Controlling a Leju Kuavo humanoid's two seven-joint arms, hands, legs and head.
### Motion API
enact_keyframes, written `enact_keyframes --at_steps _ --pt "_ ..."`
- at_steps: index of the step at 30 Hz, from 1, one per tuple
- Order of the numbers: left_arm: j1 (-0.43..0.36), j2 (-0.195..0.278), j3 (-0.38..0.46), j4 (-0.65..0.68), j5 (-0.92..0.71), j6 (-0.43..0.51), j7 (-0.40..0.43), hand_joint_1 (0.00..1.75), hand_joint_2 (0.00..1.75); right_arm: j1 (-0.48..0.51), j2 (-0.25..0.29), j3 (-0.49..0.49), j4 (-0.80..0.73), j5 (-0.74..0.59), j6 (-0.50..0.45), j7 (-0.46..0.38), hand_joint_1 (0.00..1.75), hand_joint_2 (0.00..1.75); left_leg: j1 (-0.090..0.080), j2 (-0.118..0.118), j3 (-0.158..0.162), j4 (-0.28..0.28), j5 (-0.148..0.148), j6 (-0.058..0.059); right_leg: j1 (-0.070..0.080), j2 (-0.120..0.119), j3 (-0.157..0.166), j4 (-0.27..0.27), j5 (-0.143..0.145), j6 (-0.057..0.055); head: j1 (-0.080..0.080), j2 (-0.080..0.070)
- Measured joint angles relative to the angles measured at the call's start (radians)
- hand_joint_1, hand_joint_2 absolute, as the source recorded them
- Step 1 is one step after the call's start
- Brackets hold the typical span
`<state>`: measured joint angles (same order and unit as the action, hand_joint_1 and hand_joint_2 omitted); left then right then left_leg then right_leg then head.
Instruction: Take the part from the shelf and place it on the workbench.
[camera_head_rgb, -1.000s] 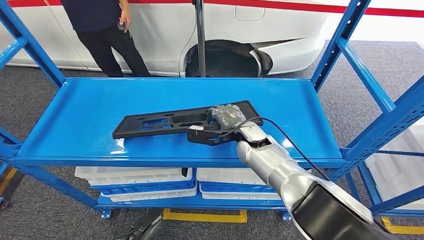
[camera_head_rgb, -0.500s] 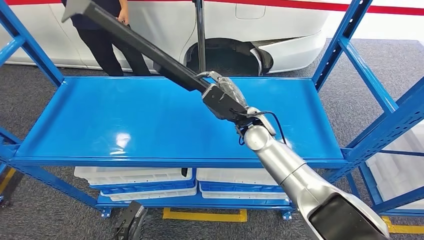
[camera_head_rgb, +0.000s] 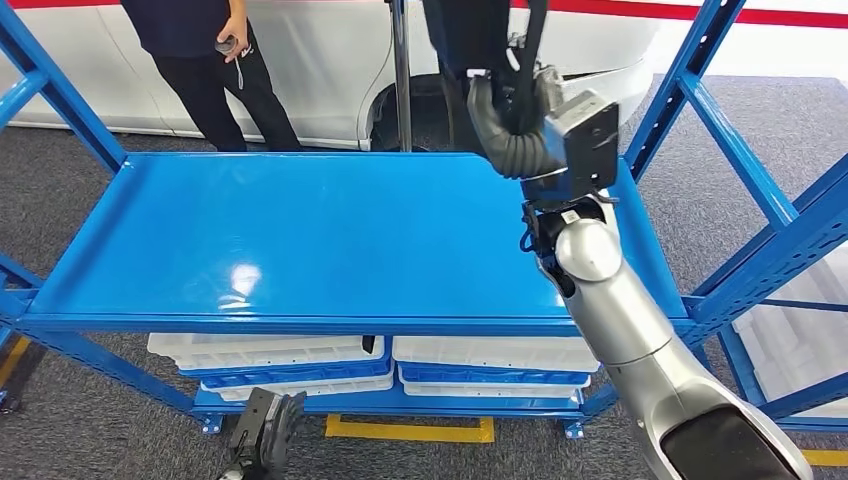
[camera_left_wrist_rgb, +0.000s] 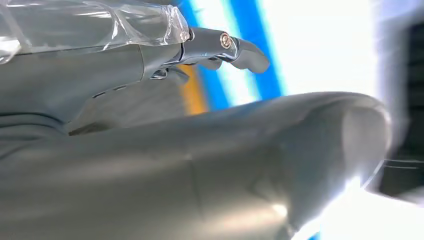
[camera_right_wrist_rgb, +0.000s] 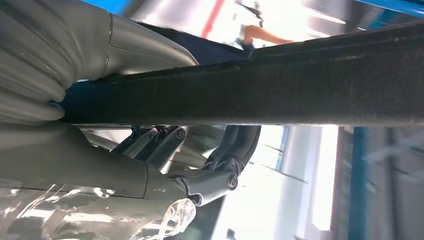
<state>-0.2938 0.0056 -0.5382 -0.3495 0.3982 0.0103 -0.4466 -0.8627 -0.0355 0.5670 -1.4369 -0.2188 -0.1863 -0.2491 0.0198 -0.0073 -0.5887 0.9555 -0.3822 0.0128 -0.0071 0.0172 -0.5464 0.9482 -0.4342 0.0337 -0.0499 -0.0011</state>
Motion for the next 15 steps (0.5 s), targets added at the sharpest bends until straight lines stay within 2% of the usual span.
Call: enact_keyframes --at_steps 2,4,8,15 --pt "-0.007 -0.008 0.003 -0.006 -0.020 0.020 -0.087 0.00 0.87 0.003 -0.009 -0.020 -0.050 -0.002 -0.008 -0.005 1.75 1.75 0.000 0.000 0.000 0.000 0.000 0.000 0.000 0.000 0.000 0.000 0.000 0.000 0.000 0.000" --pt "-0.014 -0.015 0.005 -0.008 -0.035 0.031 -0.104 0.00 1.75 0.007 -0.016 -0.034 -0.089 0.000 -0.013 -0.005 1.75 1.75 0.000 0.000 0.000 0.000 0.000 0.000 0.000 0.000 0.000 0.000 0.000 0.000 0.000 0.000" --pt "-0.022 -0.026 0.006 -0.008 -0.049 0.062 -0.024 0.00 1.75 0.027 -0.024 -0.052 -0.162 0.015 -0.025 -0.005 1.75 1.75 0.000 0.000 0.000 0.000 0.000 0.000 0.000 0.000 0.000 0.000 0.000 0.000 0.000 0.000" --pt "-0.021 -0.045 0.007 -0.008 -0.085 0.113 0.046 0.00 1.75 0.078 -0.029 -0.058 -0.267 0.057 -0.038 0.001 1.75 1.75 0.000 0.000 0.000 -0.001 0.000 0.000 0.000 0.000 0.000 0.000 0.000 0.000 0.000 0.000"
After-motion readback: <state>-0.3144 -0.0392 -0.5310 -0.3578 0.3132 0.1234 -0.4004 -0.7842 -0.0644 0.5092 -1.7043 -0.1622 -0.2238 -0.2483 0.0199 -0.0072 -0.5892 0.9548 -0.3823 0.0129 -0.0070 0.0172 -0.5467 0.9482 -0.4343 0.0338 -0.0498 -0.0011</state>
